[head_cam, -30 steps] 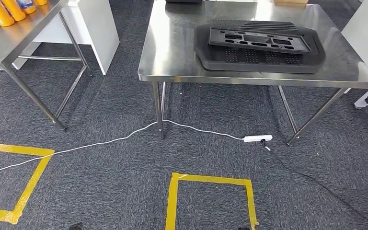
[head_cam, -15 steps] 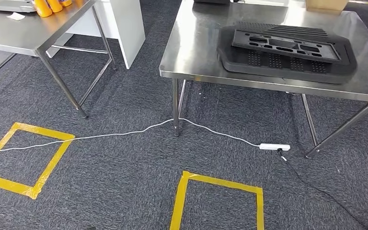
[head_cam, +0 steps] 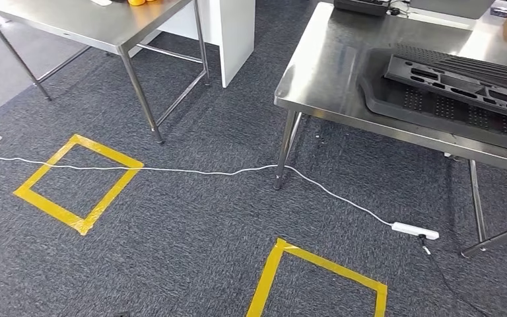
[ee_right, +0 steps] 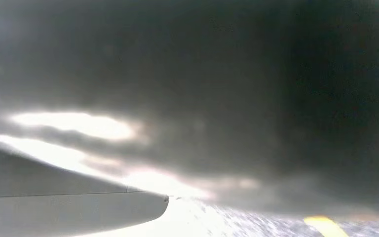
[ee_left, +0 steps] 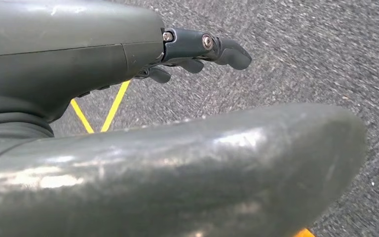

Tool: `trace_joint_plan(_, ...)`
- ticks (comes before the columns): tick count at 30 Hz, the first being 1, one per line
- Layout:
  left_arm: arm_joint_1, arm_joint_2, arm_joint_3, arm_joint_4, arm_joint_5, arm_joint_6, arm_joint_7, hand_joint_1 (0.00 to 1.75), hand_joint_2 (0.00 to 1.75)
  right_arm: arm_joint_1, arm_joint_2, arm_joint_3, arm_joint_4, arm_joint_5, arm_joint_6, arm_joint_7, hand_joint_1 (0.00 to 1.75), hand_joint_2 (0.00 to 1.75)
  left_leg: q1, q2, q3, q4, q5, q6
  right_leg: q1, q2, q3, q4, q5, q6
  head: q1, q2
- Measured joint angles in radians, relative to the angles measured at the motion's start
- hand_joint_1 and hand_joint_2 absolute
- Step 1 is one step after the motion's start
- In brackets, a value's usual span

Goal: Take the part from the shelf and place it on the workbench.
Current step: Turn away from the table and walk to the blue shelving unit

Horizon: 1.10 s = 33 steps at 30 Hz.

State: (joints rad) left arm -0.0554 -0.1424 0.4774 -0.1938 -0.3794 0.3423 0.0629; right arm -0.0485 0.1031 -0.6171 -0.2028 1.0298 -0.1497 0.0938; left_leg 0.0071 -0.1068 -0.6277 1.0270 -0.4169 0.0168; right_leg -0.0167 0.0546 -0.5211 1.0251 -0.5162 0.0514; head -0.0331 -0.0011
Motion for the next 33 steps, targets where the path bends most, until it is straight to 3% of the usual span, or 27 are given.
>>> trace_joint_plan(1, 0.000, 0.000, -0.003, 0.000, -0.009, 0.001, 0.000, 0.00, 0.00, 0.000, 0.000, 0.005, 0.000, 0.006, 0.002, -0.001, 0.00, 0.00, -0.001, -0.009, -0.002, -0.001, 0.004, -0.006, 0.002, 0.009, 0.009, -0.022, 0.006, -0.007, 0.000, 0.000)
trace_joint_plan(3, 0.003, 0.000, -0.010, 0.000, -0.020, 0.006, 0.002, 0.00, 0.00, -0.001, 0.002, 0.014, 0.000, 0.013, 0.004, -0.001, 0.00, 0.00, 0.000, -0.024, -0.005, -0.006, 0.012, -0.020, 0.003, -0.010, 0.010, -0.028, 0.014, -0.023, -0.001, 0.000)
trace_joint_plan(4, 0.005, 0.000, -0.011, 0.000, -0.021, 0.010, 0.004, 0.00, 0.00, -0.001, 0.002, 0.017, 0.000, 0.015, 0.005, 0.000, 0.00, 0.00, 0.001, -0.017, -0.010, -0.002, 0.010, -0.026, 0.002, -0.021, 0.012, -0.030, 0.019, -0.031, -0.001, 0.000)
trace_joint_plan(6, 0.008, 0.000, -0.012, 0.000, -0.025, 0.018, 0.009, 0.00, 0.00, 0.000, 0.004, 0.023, 0.001, 0.020, 0.008, 0.002, 0.00, 0.00, 0.000, 0.033, -0.036, 0.054, -0.030, -0.033, -0.004, -0.044, 0.014, -0.035, 0.027, -0.047, -0.008, 0.000)
trace_joint_plan(8, 0.006, -0.002, -0.015, 0.000, -0.029, 0.022, 0.015, 0.00, 0.00, 0.006, 0.004, 0.027, 0.001, 0.025, 0.008, 0.006, 0.00, 0.00, 0.001, 0.084, -0.090, 0.181, -0.105, -0.040, 0.000, -0.070, 0.012, -0.035, 0.029, -0.054, -0.015, 0.000)
trace_joint_plan(10, 0.006, -0.003, -0.017, 0.000, -0.030, 0.023, 0.019, 0.00, 0.00, 0.011, 0.004, 0.029, 0.002, 0.028, 0.008, 0.009, 0.00, 0.00, 0.005, 0.100, -0.123, 0.274, -0.141, -0.046, 0.003, -0.100, 0.012, -0.034, 0.028, -0.054, -0.015, 0.000)
trace_joint_plan(11, 0.006, -0.004, -0.018, 0.000, -0.030, 0.023, 0.020, 0.00, 0.00, 0.011, 0.004, 0.030, 0.002, 0.029, 0.008, 0.009, 0.00, 0.00, 0.007, 0.105, -0.114, 0.268, -0.131, -0.048, 0.003, -0.113, 0.012, -0.034, 0.028, -0.054, -0.015, 0.000)
trace_joint_plan(12, 0.007, -0.004, -0.018, 0.000, -0.030, 0.023, 0.021, 0.00, 0.00, 0.010, 0.005, 0.032, 0.002, 0.029, 0.008, 0.009, 0.00, 0.00, 0.008, 0.113, -0.086, 0.224, -0.106, -0.048, 0.003, -0.124, 0.013, -0.034, 0.027, -0.053, -0.015, 0.000)
trace_joint_plan(14, 0.005, -0.005, -0.019, 0.000, -0.030, 0.023, 0.021, 0.00, 0.00, 0.009, 0.007, 0.036, 0.002, 0.029, 0.008, 0.009, 0.00, 0.00, 0.003, 0.161, -0.007, 0.090, -0.057, -0.042, 0.008, -0.145, 0.017, -0.032, 0.022, -0.047, -0.017, 0.000)
trace_joint_plan(16, 0.001, -0.005, -0.020, 0.000, -0.030, 0.023, 0.021, 0.00, 0.00, 0.008, 0.008, 0.038, 0.002, 0.030, 0.008, 0.008, 0.00, 0.00, -0.004, 0.194, 0.032, 0.014, -0.040, -0.030, 0.018, -0.165, 0.020, -0.030, 0.016, -0.037, -0.014, 0.000)
trace_joint_plan(18, 0.000, -0.006, -0.021, 0.000, -0.030, 0.023, 0.021, 0.00, 0.00, 0.007, 0.008, 0.040, 0.002, 0.031, 0.008, 0.008, 0.00, 0.00, -0.008, 0.174, 0.026, 0.006, -0.039, -0.017, 0.022, -0.188, 0.022, -0.032, 0.014, -0.030, -0.011, 0.000)
trace_joint_plan(19, 0.001, -0.006, -0.021, 0.000, -0.030, 0.023, 0.021, 0.00, 0.00, 0.006, 0.007, 0.041, 0.002, 0.031, 0.007, 0.008, 0.00, 0.00, -0.006, 0.161, 0.024, 0.003, -0.035, -0.011, 0.021, -0.189, 0.020, -0.030, 0.010, -0.025, -0.010, 0.000)
trace_joint_plan(21, 0.001, -0.007, -0.021, 0.000, -0.030, 0.023, 0.021, 0.00, 0.00, 0.006, 0.008, 0.043, 0.002, 0.033, 0.007, 0.008, 0.00, 0.00, -0.002, 0.134, 0.020, -0.003, -0.027, 0.003, 0.017, -0.144, -0.001, 0.016, -0.020, -0.022, -0.008, 0.000)
trace_joint_plan(23, -0.002, -0.008, -0.022, 0.000, -0.032, 0.023, 0.017, 0.00, 0.00, 0.008, 0.009, 0.044, 0.002, 0.035, 0.006, 0.008, 0.00, 0.00, 0.000, 0.108, 0.015, -0.004, -0.020, 0.013, 0.014, -0.080, -0.060, 0.139, -0.079, -0.029, -0.004, 0.000)
trace_joint_plan(25, -0.002, -0.007, -0.025, 0.000, -0.038, 0.023, 0.011, 0.00, 0.00, 0.009, 0.011, 0.044, 0.002, 0.038, 0.005, 0.007, 0.00, 0.00, 0.000, 0.079, 0.008, -0.004, -0.016, 0.018, 0.013, -0.060, -0.121, 0.259, -0.120, -0.031, -0.003, 0.000)
trace_joint_plan(26, -0.001, -0.007, -0.026, 0.000, -0.041, 0.023, 0.009, 0.00, 0.00, 0.010, 0.012, 0.044, 0.003, 0.038, 0.004, 0.007, 0.00, 0.00, 0.000, 0.064, 0.007, -0.004, -0.014, 0.019, 0.011, -0.058, -0.132, 0.275, -0.119, -0.026, -0.002, 0.000)
trace_joint_plan(27, 0.000, -0.006, -0.027, 0.000, -0.044, 0.023, 0.007, 0.00, 0.00, 0.010, 0.012, 0.044, 0.003, 0.039, 0.004, 0.007, 0.00, 0.00, 0.000, 0.049, 0.006, -0.004, -0.012, 0.018, 0.009, -0.056, -0.123, 0.253, -0.103, -0.017, -0.002, 0.000)
trace_joint_plan(28, 0.001, -0.006, -0.027, 0.000, -0.047, 0.023, 0.004, 0.00, 0.00, 0.010, 0.012, 0.044, 0.003, 0.039, 0.004, 0.007, 0.00, 0.00, 0.001, 0.036, 0.005, -0.004, -0.009, 0.015, 0.006, -0.050, -0.096, 0.196, -0.076, -0.008, -0.002, 0.000)
trace_joint_plan(30, 0.001, -0.006, -0.030, 0.000, -0.052, 0.021, 0.000, 0.00, 0.00, 0.009, 0.012, 0.044, 0.003, 0.038, 0.004, 0.006, 0.00, 0.00, 0.000, 0.011, 0.003, -0.002, -0.004, 0.007, -0.001, -0.011, -0.028, 0.053, -0.020, 0.002, -0.001, 0.000)
trace_joint_plan(32, 0.001, -0.005, -0.035, 0.000, -0.057, 0.018, -0.002, 0.00, 0.00, 0.008, 0.013, 0.044, 0.003, 0.038, 0.004, 0.004, 0.00, 0.00, -0.003, -0.008, 0.000, -0.003, 0.002, -0.005, -0.001, 0.013, 0.003, -0.019, 0.004, -0.006, 0.000, 0.000)
trace_joint_plan(33, 0.003, -0.004, -0.037, 0.000, -0.061, 0.016, -0.003, 0.00, 0.00, 0.008, 0.013, 0.044, 0.003, 0.038, 0.004, 0.003, 0.00, 0.00, -0.003, -0.017, -0.002, -0.005, 0.005, -0.012, 0.002, 0.006, 0.004, -0.023, 0.008, -0.014, 0.000, 0.000)
